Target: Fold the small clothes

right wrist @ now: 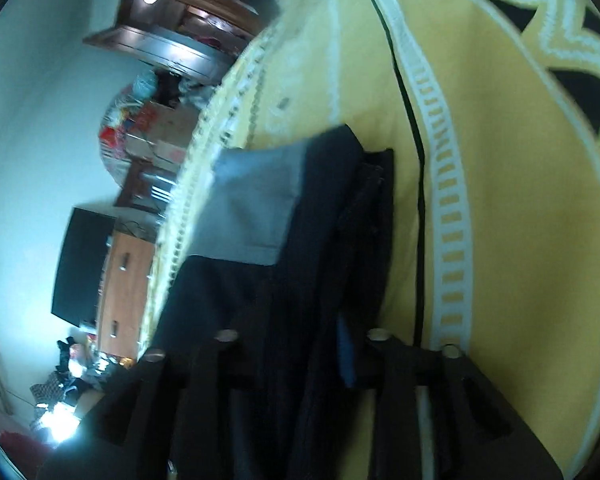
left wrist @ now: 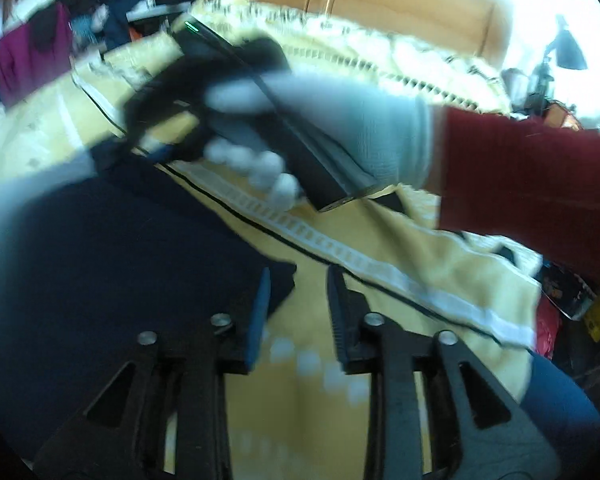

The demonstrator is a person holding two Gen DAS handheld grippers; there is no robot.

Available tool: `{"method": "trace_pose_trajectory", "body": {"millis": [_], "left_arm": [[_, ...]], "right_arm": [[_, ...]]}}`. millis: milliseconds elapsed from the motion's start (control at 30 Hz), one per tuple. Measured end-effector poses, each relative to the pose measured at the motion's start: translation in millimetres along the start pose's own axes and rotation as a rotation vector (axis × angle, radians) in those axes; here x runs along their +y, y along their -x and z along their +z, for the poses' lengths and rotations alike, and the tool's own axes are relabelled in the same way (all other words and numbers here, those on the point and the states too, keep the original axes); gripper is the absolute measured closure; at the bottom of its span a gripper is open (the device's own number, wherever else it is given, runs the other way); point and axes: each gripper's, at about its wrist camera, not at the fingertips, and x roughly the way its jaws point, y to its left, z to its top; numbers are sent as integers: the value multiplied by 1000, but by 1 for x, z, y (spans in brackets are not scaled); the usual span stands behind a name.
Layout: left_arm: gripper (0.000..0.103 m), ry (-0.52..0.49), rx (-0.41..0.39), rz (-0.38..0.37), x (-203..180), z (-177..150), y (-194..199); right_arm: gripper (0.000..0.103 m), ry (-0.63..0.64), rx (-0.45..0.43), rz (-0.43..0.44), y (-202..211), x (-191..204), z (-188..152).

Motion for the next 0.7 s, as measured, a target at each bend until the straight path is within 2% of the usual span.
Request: {"method": "trace_pose_trajectory", "body": {"millis": [33,67,133,200,267,367,467,567,667,700], "left_arm": [[58,-8,-24,26,-2,-5,19],[55,-3,-56,69,-2,-12,45],[55,20,-96,154,3,-22,77],[53,41,-126,283,15,-37,105],[48,88,-118,379,33,-50,120],[45,125,-48,396,51,-69,115],[44,118,-13,386,56,-80,105],[41,146,14,474,66,-72,89],[41,116,94,525,76,-77,57],[41,100,104,544,79,-78,53]], "right_arm": [[50,9,-19,-2,11,5,-6],[49,13,-37,-6,20,10,-14],[49,35,-71,-29,40,19,-32],[49,66,-99,-66,60,30,-58],[49,88,-102,-75,73,42,-91],[49,152,-66,-114,72,59,-129],[47,207,-25,-153,58,68,-148],[44,219,-14,-189,48,59,-153],[45,215,-8,-187,44,56,-154],[55,224,-2,-188,41,58,-154]]}}
